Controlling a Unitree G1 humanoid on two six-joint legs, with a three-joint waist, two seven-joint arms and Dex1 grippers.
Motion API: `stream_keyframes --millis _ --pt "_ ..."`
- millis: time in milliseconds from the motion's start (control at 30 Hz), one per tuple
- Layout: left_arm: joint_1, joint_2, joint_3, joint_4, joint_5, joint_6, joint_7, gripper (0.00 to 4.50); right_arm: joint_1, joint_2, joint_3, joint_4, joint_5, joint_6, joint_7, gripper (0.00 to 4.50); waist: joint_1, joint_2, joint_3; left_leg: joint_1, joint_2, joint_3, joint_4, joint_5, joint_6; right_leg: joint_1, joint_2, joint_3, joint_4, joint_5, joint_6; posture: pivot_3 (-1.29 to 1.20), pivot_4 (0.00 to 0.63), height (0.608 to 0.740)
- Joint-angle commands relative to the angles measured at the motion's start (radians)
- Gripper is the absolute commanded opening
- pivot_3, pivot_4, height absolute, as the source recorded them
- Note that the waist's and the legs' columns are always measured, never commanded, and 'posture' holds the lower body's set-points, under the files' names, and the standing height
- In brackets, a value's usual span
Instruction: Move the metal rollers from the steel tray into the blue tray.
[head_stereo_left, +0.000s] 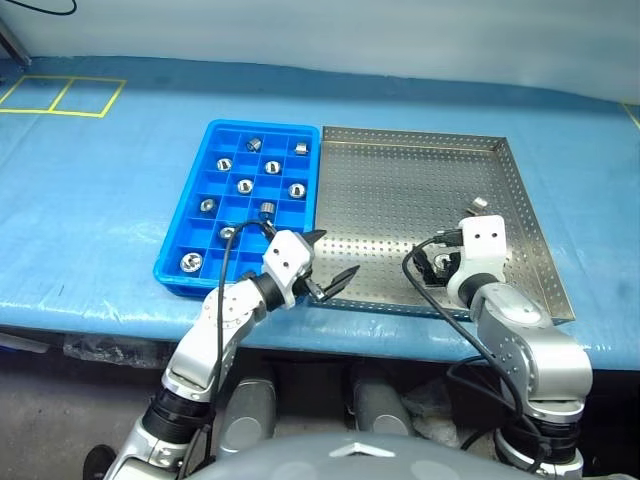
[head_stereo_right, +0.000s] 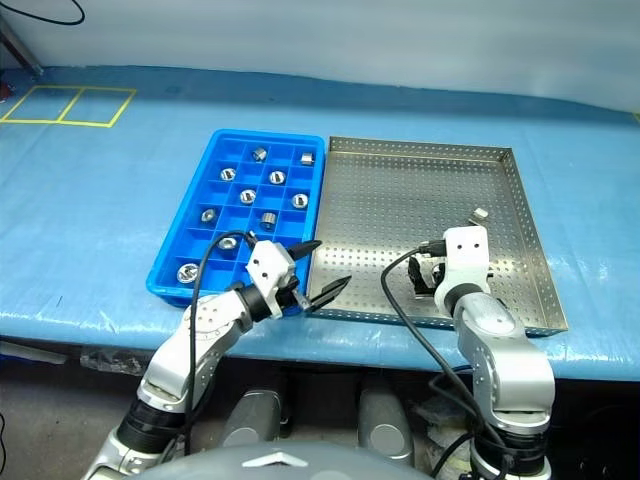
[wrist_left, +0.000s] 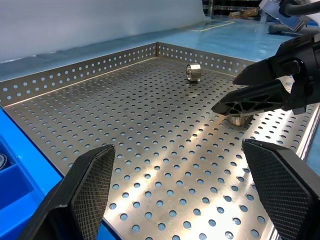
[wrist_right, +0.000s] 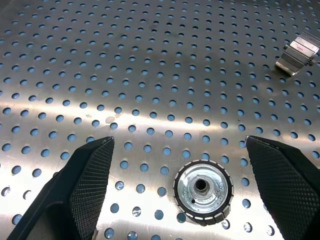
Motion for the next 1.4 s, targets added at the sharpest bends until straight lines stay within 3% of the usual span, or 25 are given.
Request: stream_keyframes --millis 33,433,533,733,1100,1400 --pt "-0.004 -0.010 -0.007 -0.006 -0.005 -0.025 -0.003 4.50 0.002 0.005 -0.030 0.020 -0.006 -0.036 -0.009 4.47 0.000 0.000 0.000 0.000 0.000 0.000 0.000 0.000 0.000 0.000 0.000 0.000 0.000 0.000 0.000 0.00 0.150 0.740" --pt "0.001 -0.007 0.001 -0.018 -0.003 -0.019 0.004 4.50 0.028 0.046 -0.044 0.209 -0.034 -0.154 -0.048 4.47 0.000 0.000 0.000 0.000 0.000 0.000 0.000 0.000 0.000 0.000 0.000 0.000 0.000 0.000 0.000 0.02 0.150 0.740" --pt "0.003 -0.004 0.003 -0.022 -0.003 -0.016 0.006 4.50 0.030 0.057 -0.052 0.203 -0.025 -0.168 -0.047 3.82 0.001 0.000 0.000 0.000 0.000 0.000 0.000 0.000 0.000 0.000 0.000 0.000 0.000 0.000 0.000 0.02 0.150 0.740" --pt "0.002 -0.001 0.002 -0.028 -0.005 -0.012 0.010 4.50 0.030 0.055 -0.053 0.177 -0.028 -0.164 -0.050 1.87 0.003 0.000 0.000 0.000 0.000 0.000 0.000 0.000 0.000 0.000 0.000 0.000 0.000 0.000 0.000 0.02 0.150 0.740" --pt "0.021 -0.017 0.040 -0.048 -0.015 -0.012 0.056 4.50 -0.072 0.043 0.045 0.102 -0.035 -0.146 -0.040 1.84 0.000 0.000 0.000 0.000 0.000 0.000 0.000 0.000 0.000 -0.001 0.000 0.000 0.000 0.000 0.000 0.05 0.150 0.740" --pt "0.096 -0.005 0.112 -0.144 -0.013 0.009 0.124 4.50 -0.234 0.040 0.192 0.211 -0.039 -0.195 0.008 1.84 0.025 0.000 0.000 -0.001 0.000 -0.001 -0.001 0.000 0.000 0.000 0.000 -0.001 0.000 0.000 0.000 0.20 0.150 0.740"
